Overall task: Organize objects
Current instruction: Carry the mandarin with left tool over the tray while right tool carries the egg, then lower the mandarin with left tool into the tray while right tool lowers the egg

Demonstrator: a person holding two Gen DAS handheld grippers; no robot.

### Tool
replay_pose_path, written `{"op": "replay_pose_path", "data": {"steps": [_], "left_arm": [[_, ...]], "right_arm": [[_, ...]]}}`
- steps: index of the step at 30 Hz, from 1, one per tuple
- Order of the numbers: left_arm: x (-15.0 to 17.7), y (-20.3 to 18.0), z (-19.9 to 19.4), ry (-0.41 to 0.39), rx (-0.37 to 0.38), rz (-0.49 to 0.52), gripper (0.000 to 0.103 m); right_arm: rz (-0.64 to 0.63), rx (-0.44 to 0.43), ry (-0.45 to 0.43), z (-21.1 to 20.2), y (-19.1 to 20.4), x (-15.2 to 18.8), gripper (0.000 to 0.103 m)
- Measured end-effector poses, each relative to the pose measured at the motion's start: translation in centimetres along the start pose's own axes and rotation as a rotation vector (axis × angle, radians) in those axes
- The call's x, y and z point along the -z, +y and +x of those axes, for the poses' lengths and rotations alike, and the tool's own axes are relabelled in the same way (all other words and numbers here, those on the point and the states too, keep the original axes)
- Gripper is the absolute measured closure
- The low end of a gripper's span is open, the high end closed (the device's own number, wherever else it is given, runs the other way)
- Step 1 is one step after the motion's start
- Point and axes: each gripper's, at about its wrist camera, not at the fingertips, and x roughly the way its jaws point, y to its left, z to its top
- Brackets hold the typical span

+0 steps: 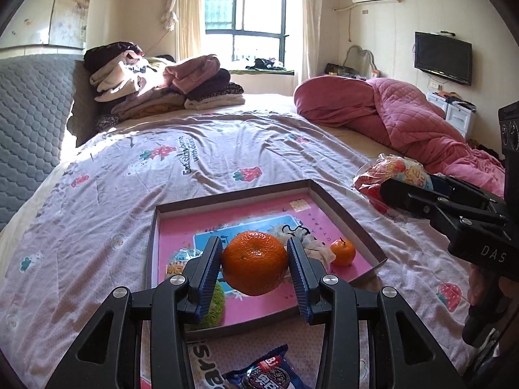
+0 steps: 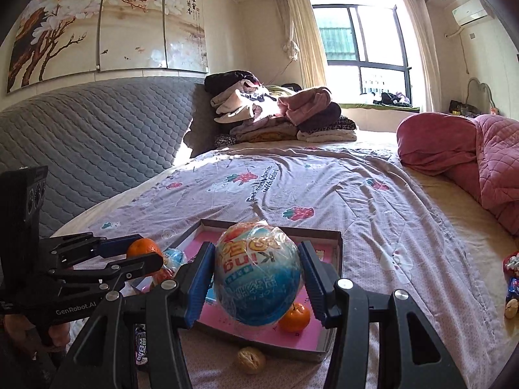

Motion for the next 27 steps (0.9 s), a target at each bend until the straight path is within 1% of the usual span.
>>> {"op": "replay_pose_path", "data": {"steps": [18, 27], "left_arm": [[-0.6, 1.3, 3.9, 0.019, -0.030, -0.005, 0.061], [0.3, 1.7, 6.0, 0.055, -0.032, -0.002, 0.060]], "right_arm": [[-0.013, 0.012, -0.029, 2.0, -1.2, -0.8, 0.050], [-0.019, 0.006, 0.018, 3.3, -1.3, 0.1, 0.050]]}}
